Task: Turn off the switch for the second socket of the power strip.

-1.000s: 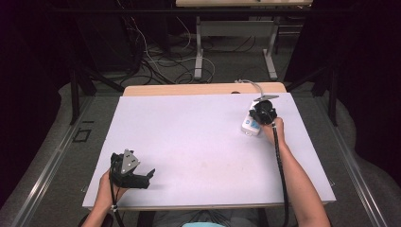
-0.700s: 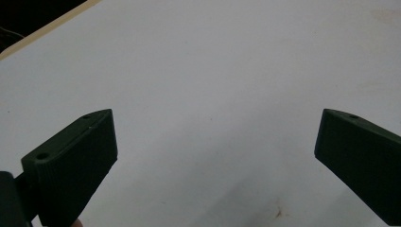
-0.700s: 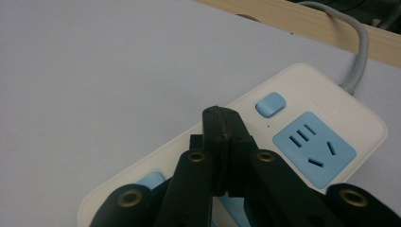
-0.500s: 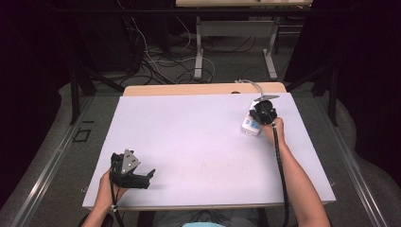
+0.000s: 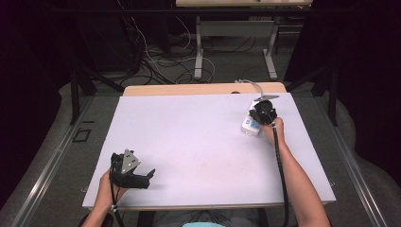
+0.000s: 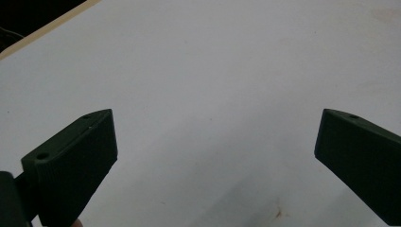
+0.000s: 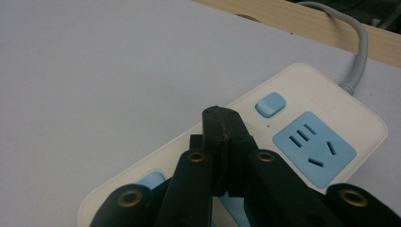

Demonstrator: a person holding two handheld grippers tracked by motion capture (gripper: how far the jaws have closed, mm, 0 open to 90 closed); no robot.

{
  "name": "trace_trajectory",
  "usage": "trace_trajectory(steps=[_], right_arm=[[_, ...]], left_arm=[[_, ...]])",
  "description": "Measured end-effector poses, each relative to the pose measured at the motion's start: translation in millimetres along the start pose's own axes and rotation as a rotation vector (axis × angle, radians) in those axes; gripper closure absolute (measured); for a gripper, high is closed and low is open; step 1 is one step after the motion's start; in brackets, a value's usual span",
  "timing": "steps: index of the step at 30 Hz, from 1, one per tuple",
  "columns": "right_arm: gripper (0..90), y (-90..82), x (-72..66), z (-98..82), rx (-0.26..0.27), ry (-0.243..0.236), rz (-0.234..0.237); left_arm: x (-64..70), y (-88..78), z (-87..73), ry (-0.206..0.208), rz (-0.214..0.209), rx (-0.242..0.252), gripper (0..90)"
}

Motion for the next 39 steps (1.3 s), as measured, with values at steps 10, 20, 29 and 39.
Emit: trace_trajectory(steps=[10, 20, 29, 39], right_arm=[[90.0, 0.3, 0.0, 0.2, 0.003, -0.003, -0.004], [90.0, 0.1, 0.0, 0.0, 0.001, 0.002, -0.005], [90.0, -0.2, -0.1, 0.3, 0.0, -0.001, -0.008], [90.0, -0.2, 0.1, 0.6, 0.002, -0.006, -0.01]], left_arm=[[-0.3, -0.3, -0.1, -0.002, 0.004, -0.001, 0.0], [0.0, -0.5, -0.2, -0.001, 0.0, -0.001, 0.0], [-0.2, 0.0, 0.2, 0.0, 0.001, 0.0, 0.0], [-0.4, -0.1, 0.1, 0.0, 0.003, -0.001, 0.0]])
Point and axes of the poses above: each handheld gripper's, and its own axes: y roughly forward along the jaws, z roughly out of its top, x roughly to its right, the point moved 9 cm from there along y, roughly forward along the jaws, and after that the axes turned 10 degrees about -z, right-handed, at the moved point
